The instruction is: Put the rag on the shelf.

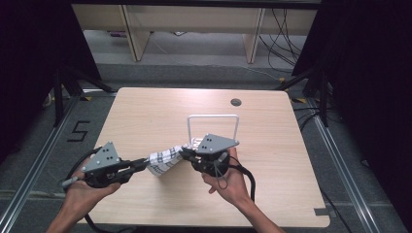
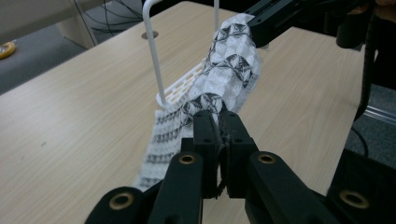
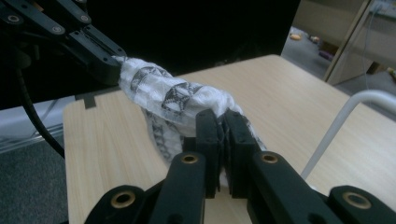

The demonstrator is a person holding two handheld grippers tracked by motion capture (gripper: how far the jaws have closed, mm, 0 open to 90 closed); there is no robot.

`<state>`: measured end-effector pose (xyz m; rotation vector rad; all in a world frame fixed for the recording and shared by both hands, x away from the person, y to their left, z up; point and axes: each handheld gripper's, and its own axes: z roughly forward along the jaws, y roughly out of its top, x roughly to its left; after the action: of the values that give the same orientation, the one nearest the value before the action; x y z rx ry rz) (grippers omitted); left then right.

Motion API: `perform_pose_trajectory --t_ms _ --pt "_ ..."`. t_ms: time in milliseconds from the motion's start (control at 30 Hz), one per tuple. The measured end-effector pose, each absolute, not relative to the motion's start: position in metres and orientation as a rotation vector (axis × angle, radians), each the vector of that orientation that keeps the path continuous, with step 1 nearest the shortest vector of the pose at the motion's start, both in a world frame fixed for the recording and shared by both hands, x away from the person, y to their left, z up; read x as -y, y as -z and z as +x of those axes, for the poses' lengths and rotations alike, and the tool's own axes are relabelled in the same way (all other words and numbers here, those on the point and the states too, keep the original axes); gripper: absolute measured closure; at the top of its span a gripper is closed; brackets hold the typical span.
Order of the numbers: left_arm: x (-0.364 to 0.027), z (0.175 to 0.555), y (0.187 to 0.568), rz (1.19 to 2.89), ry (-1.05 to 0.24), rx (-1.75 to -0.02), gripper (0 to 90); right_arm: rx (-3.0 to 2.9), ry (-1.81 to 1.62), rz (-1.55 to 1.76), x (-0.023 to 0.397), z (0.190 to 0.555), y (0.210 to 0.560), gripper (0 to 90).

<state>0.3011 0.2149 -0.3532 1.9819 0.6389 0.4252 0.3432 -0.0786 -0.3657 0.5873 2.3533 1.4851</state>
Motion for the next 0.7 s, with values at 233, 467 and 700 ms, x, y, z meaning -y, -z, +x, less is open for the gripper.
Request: perform_pose_trajectory --t_ms 233,467,700 --pt "-0.205 0.299 0.327 1.944 -0.380 -0.576 85.9 -2.294 -1.520 0.533 0.096 0.331 0.335 86.8" --pt "-0.182 0.306 0.313 1.963 -0.363 -0.518 85.8 -2.238 -1.536 0.519 0.116 0.323 0.319 86.8" --pt "-0.162 0.320 0.301 1.961 -0.362 -0.489 85.8 -2.208 -1.553 0.586 0.135 0.321 0.314 86.8"
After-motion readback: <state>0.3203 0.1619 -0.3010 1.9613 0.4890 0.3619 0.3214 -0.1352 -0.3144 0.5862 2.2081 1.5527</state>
